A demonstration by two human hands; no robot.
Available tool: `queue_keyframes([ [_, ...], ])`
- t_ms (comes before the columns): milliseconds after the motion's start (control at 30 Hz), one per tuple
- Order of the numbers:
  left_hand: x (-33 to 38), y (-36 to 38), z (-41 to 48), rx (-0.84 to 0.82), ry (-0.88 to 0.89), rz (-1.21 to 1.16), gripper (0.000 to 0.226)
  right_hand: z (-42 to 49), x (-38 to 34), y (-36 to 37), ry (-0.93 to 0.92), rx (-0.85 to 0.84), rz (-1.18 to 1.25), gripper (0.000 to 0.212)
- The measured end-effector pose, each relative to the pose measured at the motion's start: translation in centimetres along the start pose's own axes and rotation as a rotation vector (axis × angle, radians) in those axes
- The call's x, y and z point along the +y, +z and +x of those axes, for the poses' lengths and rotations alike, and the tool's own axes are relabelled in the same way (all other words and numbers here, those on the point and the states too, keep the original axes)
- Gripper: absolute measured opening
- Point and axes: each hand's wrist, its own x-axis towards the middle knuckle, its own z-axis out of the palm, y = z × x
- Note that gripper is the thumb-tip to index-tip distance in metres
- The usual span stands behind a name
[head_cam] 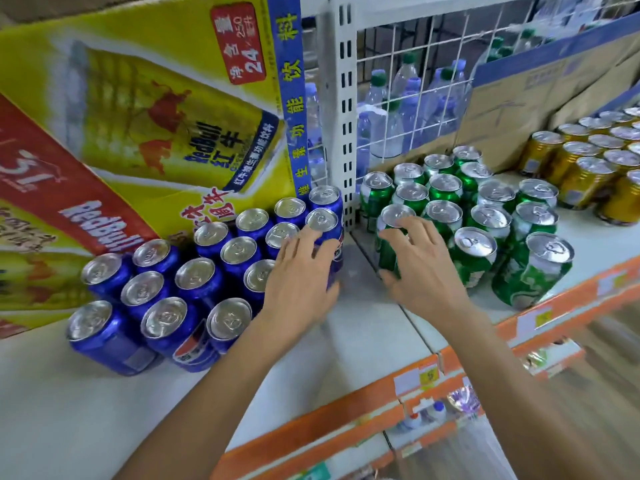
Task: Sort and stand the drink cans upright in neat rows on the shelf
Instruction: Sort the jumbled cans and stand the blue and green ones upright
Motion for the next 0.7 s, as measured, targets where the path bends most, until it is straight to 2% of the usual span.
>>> queue_keyframes([
  [100,-0.8,-1.3,-1.0,0.103,-0.046,-0.134,0.051,0.3,-3.3,0.0,-0.109,0.073,0.145,0.046],
  [300,-5.6,-4.4,-5.8,0.229,-0.158,-0.134,0.054,0.5,-11.9,0.5,-0.23,0.041,0.309,0.049],
  [500,-14.7,-7.8,-14.0,0.313,-0.322,-0.036,0.054,0.3,-23.1,2.5,-0.41,-0.002,0.398,0.049],
  [700,-24.9,-10.6,-23.8,0.323,-0.502,0.095,0.056,-1.0,-36.8,6.0,-0.552,-0.156,0.445,0.058],
])
